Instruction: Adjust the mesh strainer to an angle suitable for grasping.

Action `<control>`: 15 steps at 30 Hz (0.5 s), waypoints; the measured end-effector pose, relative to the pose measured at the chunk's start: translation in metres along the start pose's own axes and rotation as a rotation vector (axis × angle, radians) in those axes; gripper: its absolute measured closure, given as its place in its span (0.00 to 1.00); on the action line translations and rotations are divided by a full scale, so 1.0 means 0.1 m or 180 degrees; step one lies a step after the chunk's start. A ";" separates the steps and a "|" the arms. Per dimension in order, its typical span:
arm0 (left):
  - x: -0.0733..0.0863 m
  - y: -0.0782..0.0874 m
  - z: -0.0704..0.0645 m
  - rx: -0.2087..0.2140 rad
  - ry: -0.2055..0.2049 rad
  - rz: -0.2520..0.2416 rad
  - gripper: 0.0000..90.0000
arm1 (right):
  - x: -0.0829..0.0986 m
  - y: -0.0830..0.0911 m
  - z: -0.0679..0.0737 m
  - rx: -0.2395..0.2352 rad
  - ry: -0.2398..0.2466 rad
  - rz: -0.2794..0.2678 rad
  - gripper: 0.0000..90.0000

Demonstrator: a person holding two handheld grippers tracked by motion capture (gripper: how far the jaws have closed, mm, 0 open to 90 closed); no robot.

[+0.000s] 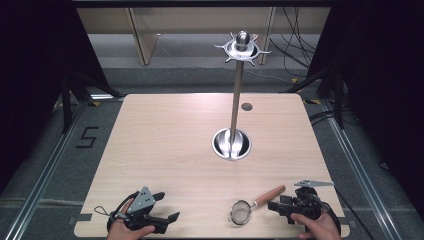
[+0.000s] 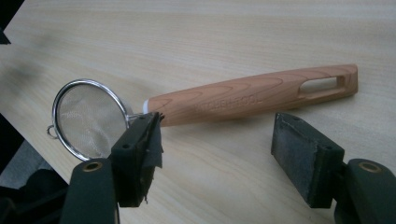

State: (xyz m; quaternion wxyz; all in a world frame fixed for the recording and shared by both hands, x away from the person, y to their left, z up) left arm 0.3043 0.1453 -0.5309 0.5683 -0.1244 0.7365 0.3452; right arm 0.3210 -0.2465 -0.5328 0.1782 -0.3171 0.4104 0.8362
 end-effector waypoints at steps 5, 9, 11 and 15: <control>0.00 -0.01 0.00 0.0012 -0.0011 -0.0006 0.18 | -0.01 -0.03 -0.04 0.0005 0.0044 0.0001 0.37; 0.00 -0.02 -0.01 0.0009 0.0037 -0.0023 0.18 | -0.04 -0.10 -0.02 0.0072 -0.0172 0.0080 0.37; 0.00 0.00 0.03 0.0006 -0.0114 0.0033 0.18 | -0.07 -0.16 -0.07 0.0076 -0.0031 0.0034 0.37; 0.01 0.00 0.00 0.0007 -0.0024 0.0025 0.18 | -0.11 -0.23 -0.08 0.0116 -0.0067 0.0022 0.36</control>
Point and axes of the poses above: each handheld gripper's, and its own axes: y roughly backward along the jaws, x roughly out of its underside, z roughly to its left, the point moved 6 cm from there along -y, roughly forward along the jaws, and after that the axes turned 12 degrees about -z, right-handed, at the moved point
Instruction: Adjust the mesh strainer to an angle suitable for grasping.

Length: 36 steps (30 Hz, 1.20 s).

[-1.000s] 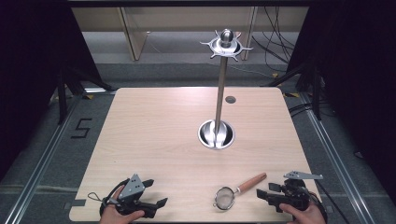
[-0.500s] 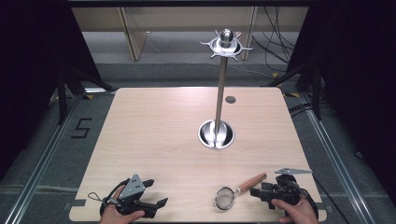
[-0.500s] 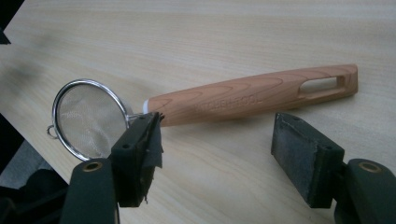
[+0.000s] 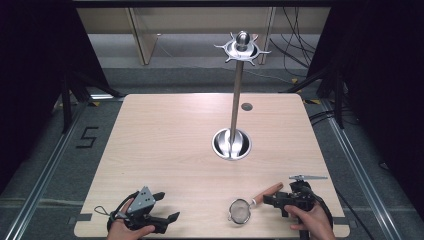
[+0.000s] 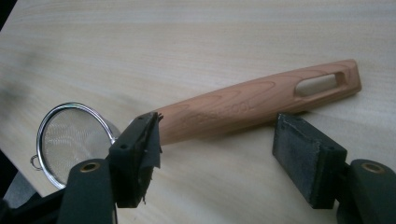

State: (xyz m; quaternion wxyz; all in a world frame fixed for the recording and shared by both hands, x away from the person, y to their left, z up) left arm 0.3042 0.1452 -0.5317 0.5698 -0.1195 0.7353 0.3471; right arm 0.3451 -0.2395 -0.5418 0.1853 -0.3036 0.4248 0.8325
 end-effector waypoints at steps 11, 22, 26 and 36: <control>0.00 0.00 -0.01 0.0019 0.0045 -0.0029 0.18 | -0.29 -0.41 0.13 0.0171 0.0151 0.0091 0.36; 0.00 -0.01 0.01 0.0012 -0.0022 -0.0071 0.18 | -0.55 -0.77 0.29 0.0160 0.0240 0.0134 0.35; 0.00 0.00 0.00 0.0012 0.0038 -0.0024 0.18 | -0.52 -0.91 0.40 0.0210 0.0466 0.0197 0.37; 0.00 0.00 -0.01 0.0021 0.0052 -0.0040 0.18 | -0.51 -0.85 0.39 0.0248 0.0847 0.0421 0.55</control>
Point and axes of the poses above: each handheld gripper's, and its own axes: y roughly backward along the jaws, x roughly out of its underside, z roughly to its left, the point moved 6 cm from there along -y, roughly forward along the jaws, and after that the axes turned 12 degrees about -z, right-handed, at the moved point
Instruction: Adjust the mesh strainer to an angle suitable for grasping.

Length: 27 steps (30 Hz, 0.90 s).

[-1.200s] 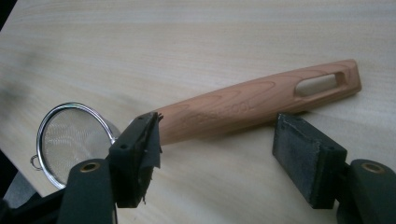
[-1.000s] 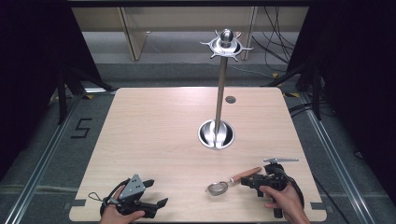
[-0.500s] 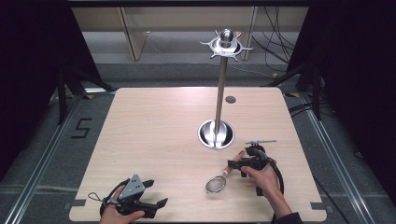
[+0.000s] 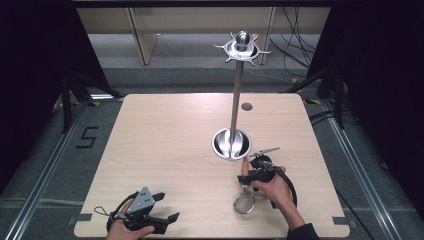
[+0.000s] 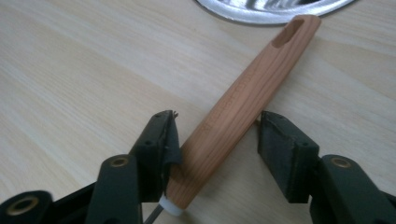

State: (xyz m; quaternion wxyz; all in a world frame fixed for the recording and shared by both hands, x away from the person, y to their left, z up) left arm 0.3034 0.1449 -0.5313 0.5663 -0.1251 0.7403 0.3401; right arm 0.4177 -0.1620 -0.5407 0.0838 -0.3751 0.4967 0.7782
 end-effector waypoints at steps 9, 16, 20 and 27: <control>0.00 -0.01 0.00 0.0006 0.0019 -0.0029 0.18 | 0.07 0.22 -0.17 0.0031 0.0473 0.0360 0.65; 0.00 0.00 0.00 0.0026 -0.0013 -0.0027 0.18 | 0.01 0.29 -0.25 0.0206 0.0526 0.0442 0.63; 0.00 -0.02 -0.01 0.0024 0.0012 -0.0046 0.18 | -0.01 0.21 -0.25 0.0170 0.0537 0.0523 0.64; 0.00 0.00 -0.01 0.0036 0.0014 -0.0024 0.18 | -0.03 0.11 -0.25 0.0288 0.0710 0.0704 0.69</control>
Point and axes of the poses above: each handheld gripper's, and its own axes: y roughly backward along the jaws, x roughly out of its underside, z roughly to its left, the point moved 6 cm from there along -y, roughly forward along the jaws, and after that the axes turned 12 degrees about -z, right-handed, at the moved point
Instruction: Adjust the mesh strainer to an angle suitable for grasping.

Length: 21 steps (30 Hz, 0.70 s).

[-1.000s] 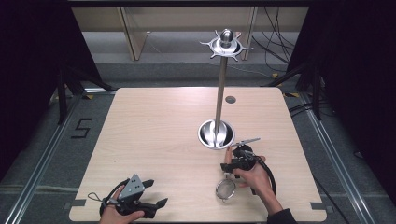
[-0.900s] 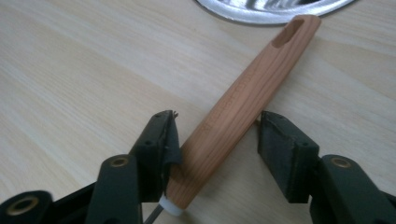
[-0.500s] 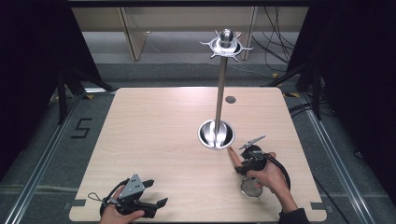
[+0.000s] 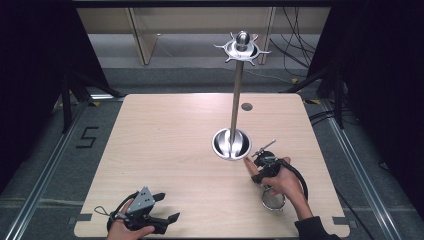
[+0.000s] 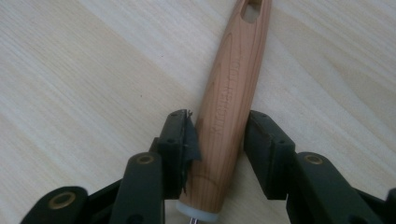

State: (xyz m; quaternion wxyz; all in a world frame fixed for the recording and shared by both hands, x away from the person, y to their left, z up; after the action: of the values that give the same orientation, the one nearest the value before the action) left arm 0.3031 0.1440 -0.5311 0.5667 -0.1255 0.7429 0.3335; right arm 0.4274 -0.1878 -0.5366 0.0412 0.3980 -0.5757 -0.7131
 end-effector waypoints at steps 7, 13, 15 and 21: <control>-0.01 0.00 0.00 0.0035 -0.0077 -0.0009 0.18 | -0.05 -0.02 0.02 0.0086 0.0122 0.0062 0.70; -0.01 0.00 -0.01 0.0046 -0.0009 -0.0027 0.18 | -0.06 -0.02 0.02 0.0114 0.0188 0.0051 0.76; -0.03 0.00 -0.02 0.0059 -0.0019 -0.0083 0.18 | -0.05 -0.01 0.02 0.0093 0.0159 0.0082 0.76; -0.03 0.01 -0.01 0.0072 -0.0065 -0.0054 0.18 | -0.10 0.13 0.03 0.0069 0.0148 -0.0126 0.76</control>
State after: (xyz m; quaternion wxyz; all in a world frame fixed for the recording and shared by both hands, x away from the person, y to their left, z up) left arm 0.3026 0.1432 -0.5281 0.5784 -0.1219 0.7397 0.3216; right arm 0.4274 -0.1847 -0.5203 0.0362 0.4262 -0.5743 -0.6980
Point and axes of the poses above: each handheld gripper's, and its own axes: y roughly backward along the jaws, x roughly out of its underside, z roughly to its left, the point moved 6 cm from there along -y, roughly forward along the jaws, and after that the axes turned 12 degrees about -z, right-handed, at the moved point
